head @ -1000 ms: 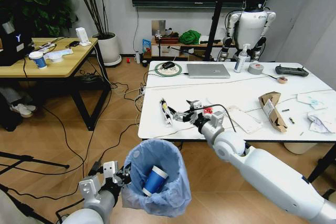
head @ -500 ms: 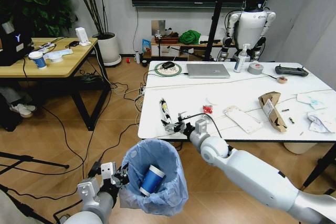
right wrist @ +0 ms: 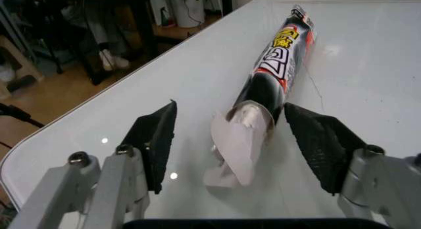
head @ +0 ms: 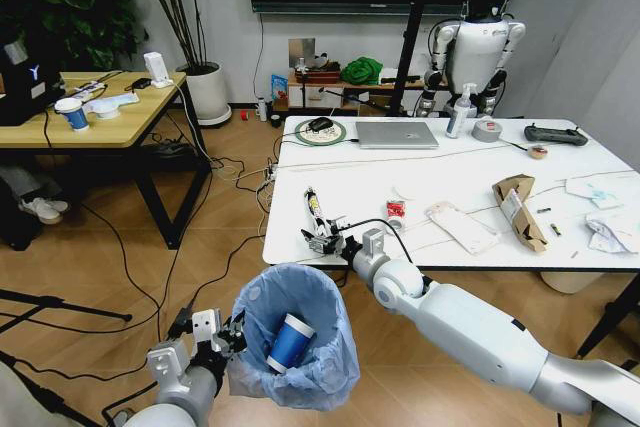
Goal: Pick up the trash bin and place the trash from the table into it.
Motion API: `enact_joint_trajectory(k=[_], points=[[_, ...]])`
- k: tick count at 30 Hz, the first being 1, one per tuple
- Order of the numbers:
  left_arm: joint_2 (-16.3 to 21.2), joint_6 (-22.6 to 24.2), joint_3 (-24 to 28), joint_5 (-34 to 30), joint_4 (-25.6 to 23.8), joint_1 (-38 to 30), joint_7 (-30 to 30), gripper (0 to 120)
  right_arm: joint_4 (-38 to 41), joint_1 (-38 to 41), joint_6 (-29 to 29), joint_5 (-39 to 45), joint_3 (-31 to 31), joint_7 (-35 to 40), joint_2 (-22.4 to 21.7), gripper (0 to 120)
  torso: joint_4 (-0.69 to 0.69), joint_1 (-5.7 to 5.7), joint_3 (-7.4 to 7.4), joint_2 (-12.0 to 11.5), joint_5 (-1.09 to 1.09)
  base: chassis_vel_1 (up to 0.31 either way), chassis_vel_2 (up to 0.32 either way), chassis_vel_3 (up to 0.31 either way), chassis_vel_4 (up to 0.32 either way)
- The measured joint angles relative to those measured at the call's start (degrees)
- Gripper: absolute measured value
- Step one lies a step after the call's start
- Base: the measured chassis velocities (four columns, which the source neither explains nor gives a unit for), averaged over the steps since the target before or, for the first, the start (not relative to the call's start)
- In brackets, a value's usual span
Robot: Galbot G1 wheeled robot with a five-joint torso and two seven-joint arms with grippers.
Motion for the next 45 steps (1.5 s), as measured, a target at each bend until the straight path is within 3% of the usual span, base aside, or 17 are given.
enact_joint_trajectory(k=[2, 4, 8, 15, 18, 25, 31, 37, 39, 42, 45], points=[[0.0, 0.0, 0.0, 0.0, 0.0, 0.0, 0.0, 0, 0.0, 0.0, 0.0, 0.0, 0.0, 0.0, 0.0, 58, 0.00, 0.00, 0.00, 0.0, 0.00, 0.000, 0.000, 0.000, 0.000], [0.0, 0.0, 0.0, 0.0, 0.1, -0.1, 0.0, 0, 0.0, 0.1, 0.1, 0.1, -0.2, -0.1, -0.1, 47, 0.00, 0.00, 0.00, 0.0, 0.01, 0.000, 0.000, 0.000, 0.000], [0.0, 0.0, 0.0, 0.0, 0.1, -0.2, 0.0, 0, -0.1, 0.3, 0.3, 0.1, -0.2, -0.2, -0.3, 36, 0.00, 0.00, 0.00, 0.0, 0.01, 0.000, 0.000, 0.000, 0.000], [-0.2, -0.1, 0.2, -0.2, 0.4, -1.0, 0.0, 0, -0.8, 1.1, 1.0, 0.2, -0.6, -0.9, -0.6, 5, 0.00, 0.00, 0.00, 0.0, 0.01, 0.000, 0.000, 0.000, 0.000], [-0.2, -0.1, 0.3, -0.2, 0.7, -1.3, 0.1, 0, -1.2, 1.1, 1.6, 0.4, -0.5, -1.4, -0.8, 0, 0.00, 0.00, 0.00, 0.0, 0.02, 0.000, 0.000, 0.000, 0.000], [-0.4, -0.1, 1.2, -0.6, 1.3, -2.3, 0.1, 0, -0.2, 1.9, 4.6, 3.2, 3.1, -3.7, -2.7, 0, 0.00, 0.00, 0.00, 0.0, 0.03, 0.000, 0.000, 0.000, 0.000], [-0.2, 0.1, 2.2, -1.8, 1.5, -3.7, 0.1, 0, 10.6, 3.1, 7.4, 5.9, 8.2, -11.7, -9.7, 0, 0.01, 0.00, 0.00, 0.0, 0.02, 0.000, 0.000, 0.000, 0.000], [0.4, 0.6, 3.2, -3.2, 1.4, -5.3, 0.1, 0, 25.2, 0.4, 10.1, 3.6, 13.4, -25.7, -23.8, 0, -0.01, -0.01, 0.00, 0.0, 0.03, 0.000, 0.000, 0.000, 0.000], [0.4, 0.6, 3.3, -3.3, 1.4, -5.4, 0.1, 0, 25.7, 0.1, 10.1, 3.5, 13.6, -26.0, -24.3, 0, -0.02, -0.01, 0.00, 0.0, 0.02, 0.000, 0.000, 0.000, 0.000], [0.4, 0.9, 3.6, -3.9, 1.5, -6.1, 0.1, 0, 31.2, -3.8, 10.1, -1.1, 16.1, -30.5, -29.6, 0, -0.04, -0.01, -0.01, 0.0, 0.02, 0.000, 0.000, 0.000, 0.000], [0.4, 1.1, 3.8, -4.1, 1.6, -6.4, 0.1, 0, 33.1, -5.8, 10.0, -4.7, 17.2, -32.3, -31.3, 0, -0.01, -0.01, -0.01, 0.0, 0.03, 0.000, 0.000, 0.000, 0.000]])
